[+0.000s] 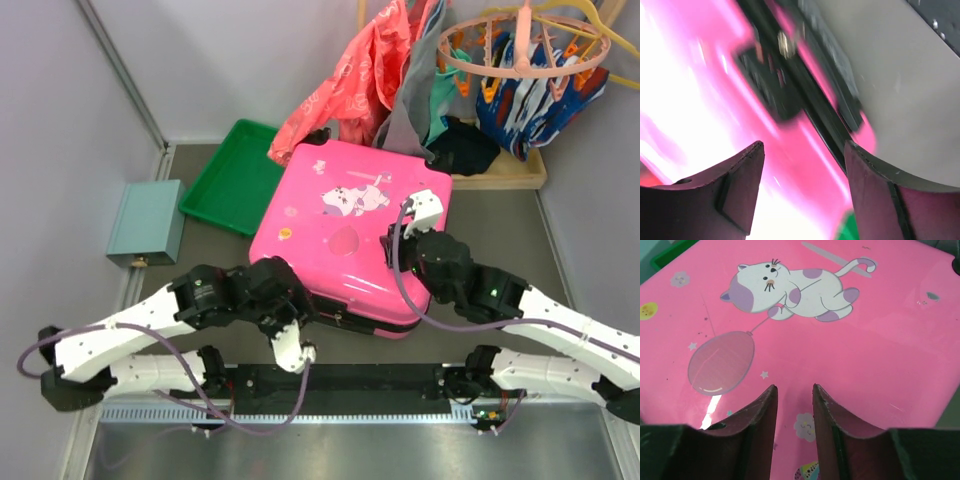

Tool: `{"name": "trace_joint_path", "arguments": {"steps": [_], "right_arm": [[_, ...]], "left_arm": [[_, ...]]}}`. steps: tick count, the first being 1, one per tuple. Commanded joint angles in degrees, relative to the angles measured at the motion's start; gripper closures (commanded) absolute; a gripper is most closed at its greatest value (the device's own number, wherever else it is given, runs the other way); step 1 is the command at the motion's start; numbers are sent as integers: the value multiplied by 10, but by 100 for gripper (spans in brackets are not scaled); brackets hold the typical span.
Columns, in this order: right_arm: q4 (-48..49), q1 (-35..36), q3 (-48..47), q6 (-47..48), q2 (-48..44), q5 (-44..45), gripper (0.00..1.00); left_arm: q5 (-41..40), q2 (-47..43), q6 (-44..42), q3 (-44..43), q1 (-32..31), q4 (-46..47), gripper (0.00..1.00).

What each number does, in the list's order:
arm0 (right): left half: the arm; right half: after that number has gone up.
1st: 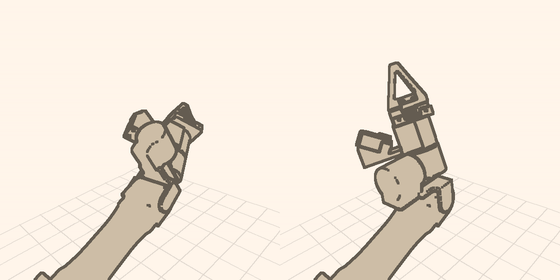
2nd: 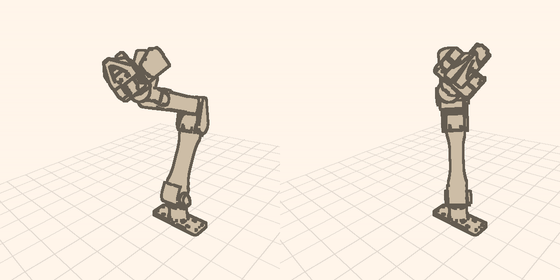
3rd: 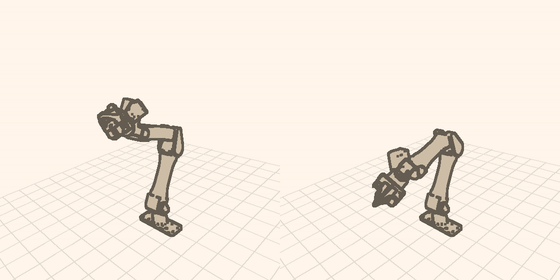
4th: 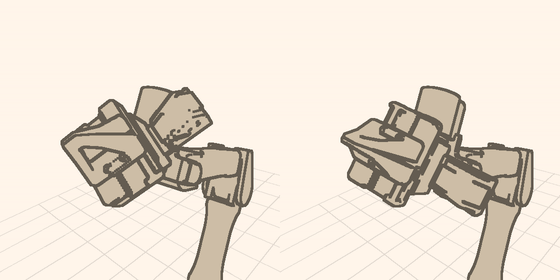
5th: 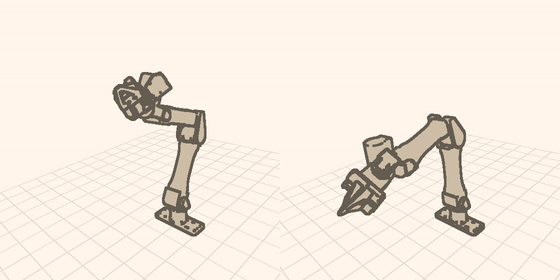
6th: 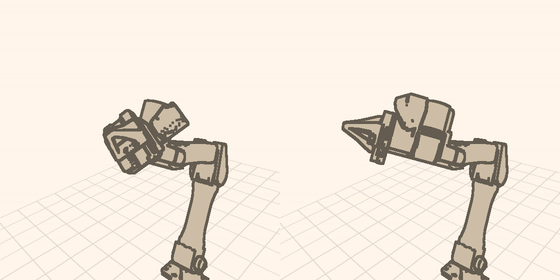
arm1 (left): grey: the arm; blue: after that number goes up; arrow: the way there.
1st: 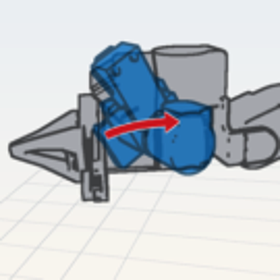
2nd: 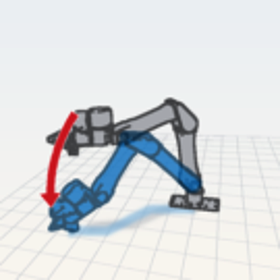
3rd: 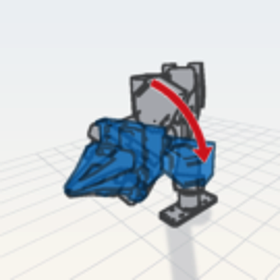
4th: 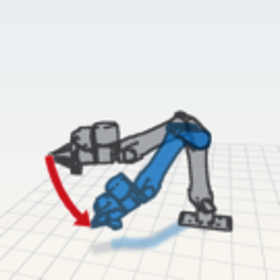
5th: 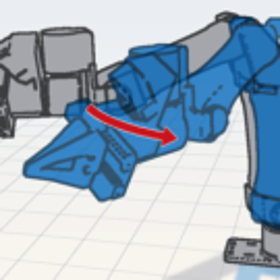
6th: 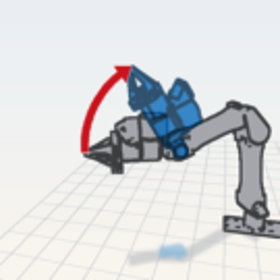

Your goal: Open, take out, and arrange the luggage

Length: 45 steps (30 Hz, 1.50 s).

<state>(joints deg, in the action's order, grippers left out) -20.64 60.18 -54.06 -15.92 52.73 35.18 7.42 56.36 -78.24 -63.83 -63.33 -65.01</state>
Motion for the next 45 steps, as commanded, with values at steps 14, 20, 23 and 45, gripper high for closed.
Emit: {"name": "trace_joint_path", "arguments": {"steps": [14,20,23,45], "right_arm": [[10,-34,74,43,-107,-55,64],[17,-34,77,48,-111,-71,64],[24,-34,79,50,-109,-71,64],[-9,-34,32,116,-71,-158,61]], "left_arm": [[-290,306,-21,-23,-246,122,28],[-338,317,-40,-31,-236,97,34],[-352,310,-60,-29,-214,83,36],[-291,171,-69,14,-102,119,100]]}}
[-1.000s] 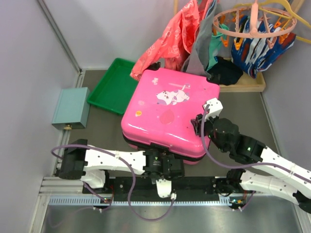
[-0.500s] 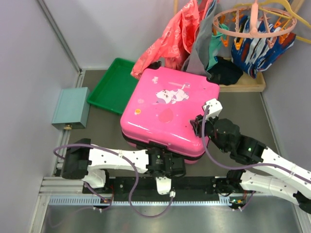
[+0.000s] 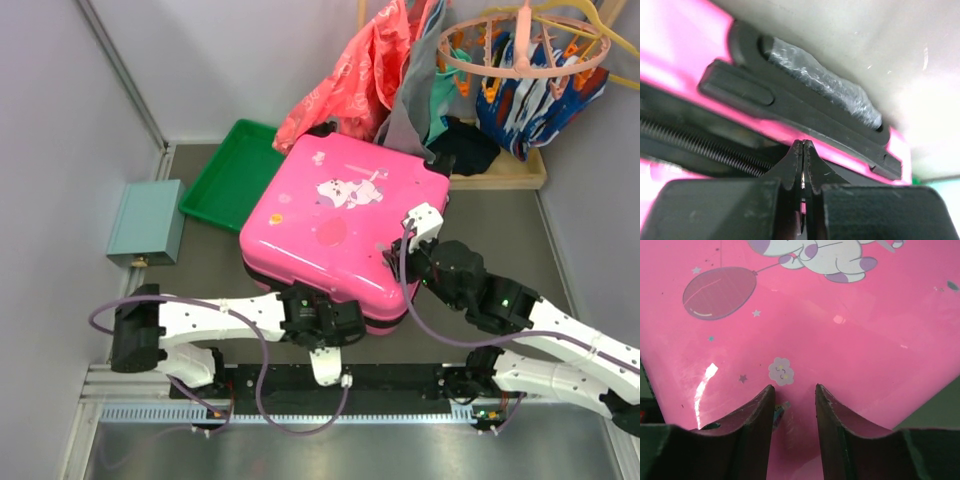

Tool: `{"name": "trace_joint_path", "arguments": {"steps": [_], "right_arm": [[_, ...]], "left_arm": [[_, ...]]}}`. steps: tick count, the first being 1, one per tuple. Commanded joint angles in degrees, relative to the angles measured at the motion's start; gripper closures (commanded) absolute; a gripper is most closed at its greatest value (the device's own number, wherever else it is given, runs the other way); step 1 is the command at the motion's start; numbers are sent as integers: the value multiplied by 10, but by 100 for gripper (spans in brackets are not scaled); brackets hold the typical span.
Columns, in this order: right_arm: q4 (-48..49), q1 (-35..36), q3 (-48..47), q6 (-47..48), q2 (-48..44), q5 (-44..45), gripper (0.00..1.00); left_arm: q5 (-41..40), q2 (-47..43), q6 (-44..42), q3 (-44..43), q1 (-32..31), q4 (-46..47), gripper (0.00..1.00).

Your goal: Open, take out, and arrange the luggage

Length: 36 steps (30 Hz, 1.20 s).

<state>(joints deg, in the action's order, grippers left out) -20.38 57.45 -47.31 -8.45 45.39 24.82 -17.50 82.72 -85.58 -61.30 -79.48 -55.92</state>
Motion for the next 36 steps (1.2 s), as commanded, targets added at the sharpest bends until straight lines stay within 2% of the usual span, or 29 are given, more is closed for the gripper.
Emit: {"name": "trace_joint_path", "arguments": {"steps": [1,5,9,11,14,15,19,22,23,25,26,27,28,29,32,36], "right_arm": [[-18,-8,-41,48,5,-63,60],[-54,-8,-73,108,33,-130,59],[-77,-7,-87,184,44,-299,57],[-72,-7,-90,204,44,-373,56],[-49,7,-66,223,49,-424,55],[-42,19,-56,229,48,-422,55],[-11,136,-47,231,67,-365,53],[-14,171,-49,205,92,-299,53],[-9,173,-41,196,100,-263,53],[51,173,4,171,96,-250,54],[72,175,19,165,91,-233,53],[105,180,31,161,91,-218,53],[113,187,43,155,93,-195,53],[116,201,43,156,104,-151,53],[106,233,30,166,131,-79,52],[94,277,19,171,168,-29,50]], "left_arm": [[-20,-106,8,-12,71,21,100],[112,-178,18,-12,142,6,100],[162,-234,-74,41,236,22,100],[210,-252,-85,49,256,25,100],[240,-265,-85,45,279,29,100],[243,-268,-92,48,282,29,100],[241,-288,-125,74,289,27,100],[243,-287,-105,71,290,13,100],[246,-283,-51,68,290,13,100],[257,-284,57,65,290,60,100],[256,-282,156,62,290,74,97],[261,-282,193,59,290,78,87],[264,-283,228,54,290,92,85],[266,-286,308,54,292,106,81],[275,-298,435,56,302,128,73],[308,-326,530,59,318,124,65]]}}
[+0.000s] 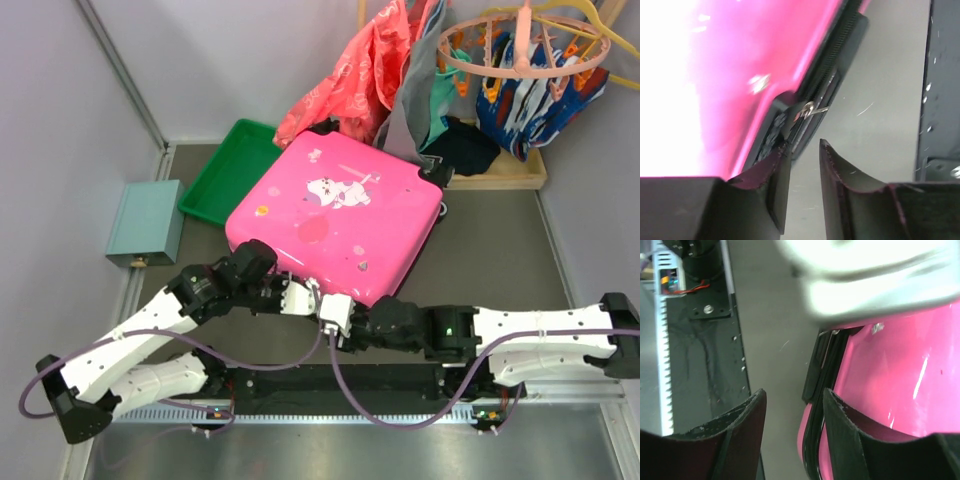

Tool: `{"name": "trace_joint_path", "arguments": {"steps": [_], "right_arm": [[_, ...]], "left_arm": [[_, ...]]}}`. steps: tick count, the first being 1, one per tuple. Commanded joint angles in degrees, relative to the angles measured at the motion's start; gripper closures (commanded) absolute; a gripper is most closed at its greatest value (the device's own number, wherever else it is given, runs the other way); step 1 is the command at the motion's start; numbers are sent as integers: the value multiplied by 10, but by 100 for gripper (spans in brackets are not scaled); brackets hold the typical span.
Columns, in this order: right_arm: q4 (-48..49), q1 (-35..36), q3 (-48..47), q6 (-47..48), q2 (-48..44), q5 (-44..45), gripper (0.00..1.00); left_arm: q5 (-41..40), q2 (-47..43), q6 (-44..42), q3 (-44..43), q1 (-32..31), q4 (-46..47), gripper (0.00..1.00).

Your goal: Open, take out, and arrange the luggage

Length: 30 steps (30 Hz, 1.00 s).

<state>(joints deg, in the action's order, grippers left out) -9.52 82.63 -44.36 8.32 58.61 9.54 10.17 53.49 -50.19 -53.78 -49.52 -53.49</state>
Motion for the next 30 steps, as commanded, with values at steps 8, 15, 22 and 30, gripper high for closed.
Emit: {"name": "trace_joint_path", "arguments": {"steps": [8,15,22,30], "right_arm": [[15,48,-16,-24,96,180,50],[64,54,12,-15,77,157,47],[-35,53,-60,-24,177,261,47],[-147,51,-152,-66,215,380,48]], "left_arm": [[33,-64,374,-10,97,103,49],[105,40,445,-77,289,9,54],[125,61,490,-62,307,44,48],[151,21,474,-26,306,84,44]]}}
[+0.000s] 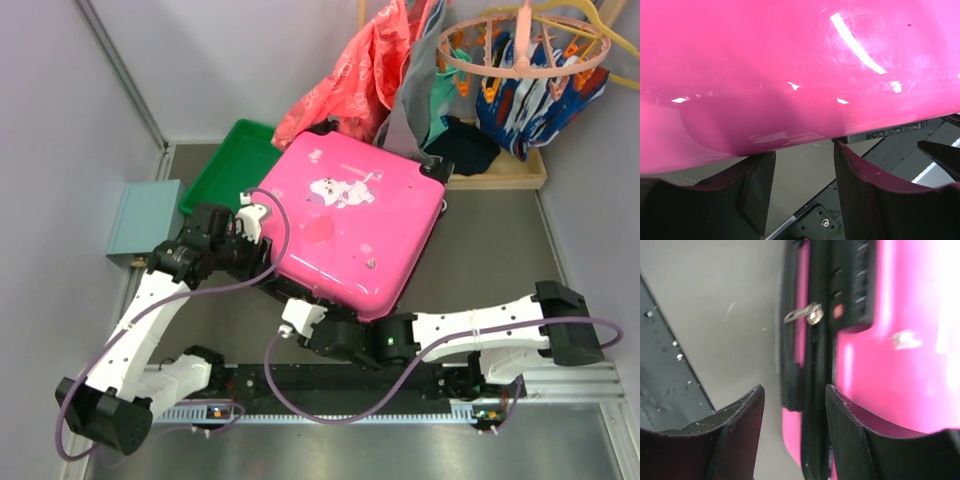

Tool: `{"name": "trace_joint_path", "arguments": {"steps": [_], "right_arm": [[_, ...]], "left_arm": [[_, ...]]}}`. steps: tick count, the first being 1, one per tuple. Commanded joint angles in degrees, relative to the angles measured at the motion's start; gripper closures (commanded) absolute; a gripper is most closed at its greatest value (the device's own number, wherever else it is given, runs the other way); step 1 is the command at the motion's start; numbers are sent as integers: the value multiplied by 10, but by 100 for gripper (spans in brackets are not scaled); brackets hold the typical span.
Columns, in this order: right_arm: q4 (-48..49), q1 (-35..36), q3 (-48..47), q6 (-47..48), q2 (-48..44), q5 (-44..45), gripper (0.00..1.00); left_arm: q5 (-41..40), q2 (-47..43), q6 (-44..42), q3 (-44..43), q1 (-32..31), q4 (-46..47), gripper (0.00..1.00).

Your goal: Open, take out, and arrange the luggage

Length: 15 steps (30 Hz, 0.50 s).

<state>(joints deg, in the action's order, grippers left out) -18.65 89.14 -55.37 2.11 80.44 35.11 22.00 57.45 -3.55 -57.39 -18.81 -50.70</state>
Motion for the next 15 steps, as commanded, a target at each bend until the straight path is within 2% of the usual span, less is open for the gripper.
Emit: {"name": "trace_joint_path", "arguments": {"steps": [1,5,6,10,13,15], "right_arm": [[-49,-14,-44,1,-2,123,48],[-119,-44,-62,-43,1,142,48],[-125,-71,-55,-49,-19,130,48],[-123,-106,0,-64,-77,120,48],[-152,-118,24,-86,-106,137,49],[-178,-123,31,-104,-114,138,49]], "left_arm": [[19,-21,12,12,-1,62,44],[23,-29,14,-18,-1,70,44],[30,-30,14,-27,-1,68,44],[38,-30,19,-84,-1,58,42],[-30,-27,11,-93,-1,67,42],[-109,-21,-8,-87,-1,79,42]]}}
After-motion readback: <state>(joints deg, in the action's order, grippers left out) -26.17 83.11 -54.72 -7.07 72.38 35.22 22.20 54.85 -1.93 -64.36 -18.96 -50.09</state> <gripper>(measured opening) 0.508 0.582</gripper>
